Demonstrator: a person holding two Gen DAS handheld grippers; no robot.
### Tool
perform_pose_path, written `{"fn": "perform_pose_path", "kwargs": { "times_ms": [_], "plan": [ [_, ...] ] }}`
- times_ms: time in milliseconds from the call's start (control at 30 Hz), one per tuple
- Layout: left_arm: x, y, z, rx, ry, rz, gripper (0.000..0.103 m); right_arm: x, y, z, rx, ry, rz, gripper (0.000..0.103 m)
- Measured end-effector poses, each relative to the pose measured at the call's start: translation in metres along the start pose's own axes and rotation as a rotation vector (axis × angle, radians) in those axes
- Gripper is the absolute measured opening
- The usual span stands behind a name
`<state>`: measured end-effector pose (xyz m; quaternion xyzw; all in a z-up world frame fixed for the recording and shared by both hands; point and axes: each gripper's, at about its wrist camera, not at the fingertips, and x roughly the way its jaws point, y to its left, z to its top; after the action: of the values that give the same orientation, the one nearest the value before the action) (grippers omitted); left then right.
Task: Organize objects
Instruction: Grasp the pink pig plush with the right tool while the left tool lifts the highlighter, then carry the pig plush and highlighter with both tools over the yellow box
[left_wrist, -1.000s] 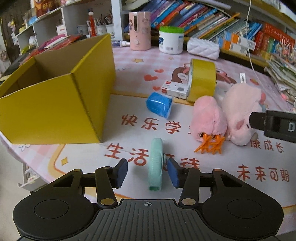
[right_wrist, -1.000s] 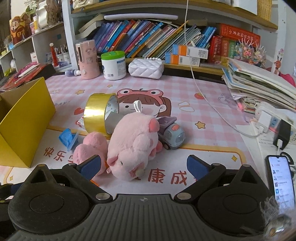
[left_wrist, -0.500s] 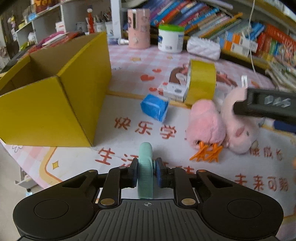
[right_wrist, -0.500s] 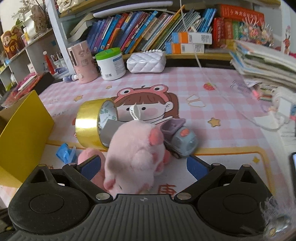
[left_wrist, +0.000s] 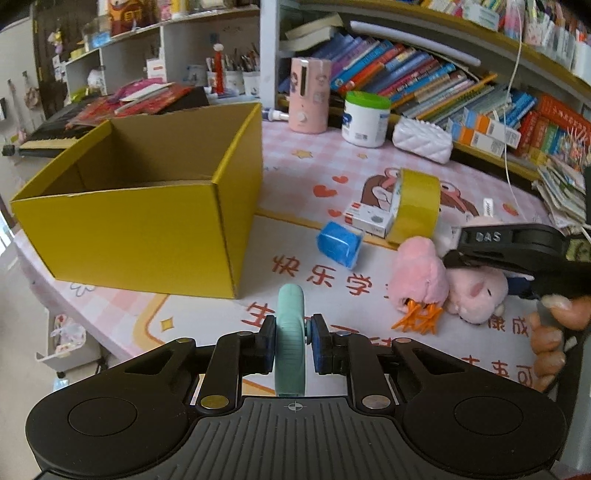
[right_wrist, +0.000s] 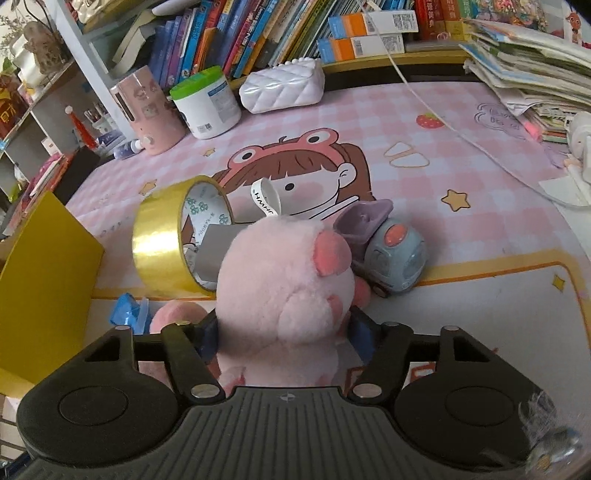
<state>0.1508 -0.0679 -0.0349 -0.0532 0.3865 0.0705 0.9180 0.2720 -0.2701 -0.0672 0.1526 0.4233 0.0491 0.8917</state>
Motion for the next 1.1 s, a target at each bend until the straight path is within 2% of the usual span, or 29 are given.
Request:
{"fn": "perform_pose_path", "kwargs": {
  "times_ms": [167,367,533,767,867,1100],
  "plan": [
    [-0.011,0.008,-0.001,-0.008,-0.033,-0.039,0.017,-0.038,0.006,-0.01,-0.051,-0.076,-0.041,0.064],
    [-0.022,0.027,-0.008,-0.014,-0.057,-0.093,0.018,-0.084,0.03,-0.042,-0.147,-0.1,-0.096,0.065],
    [-0.041,0.059,-0.017,-0.018,-0.089,-0.1,0.018,-0.101,0.076,-0.078,-0.263,-0.083,-0.053,0.065],
    [-0.067,0.13,-0.038,-0.091,-0.085,-0.052,0.017,-0.114,0.148,-0.129,-0.375,-0.04,0.003,0.065],
    [-0.077,0.157,-0.044,-0.111,-0.091,-0.034,0.017,-0.116,0.171,-0.15,-0.397,-0.009,0.022,0.065],
    [-0.099,0.197,-0.064,-0.092,-0.092,-0.025,0.017,-0.126,0.21,-0.191,-0.384,0.014,0.043,0.065]
  ]
}}
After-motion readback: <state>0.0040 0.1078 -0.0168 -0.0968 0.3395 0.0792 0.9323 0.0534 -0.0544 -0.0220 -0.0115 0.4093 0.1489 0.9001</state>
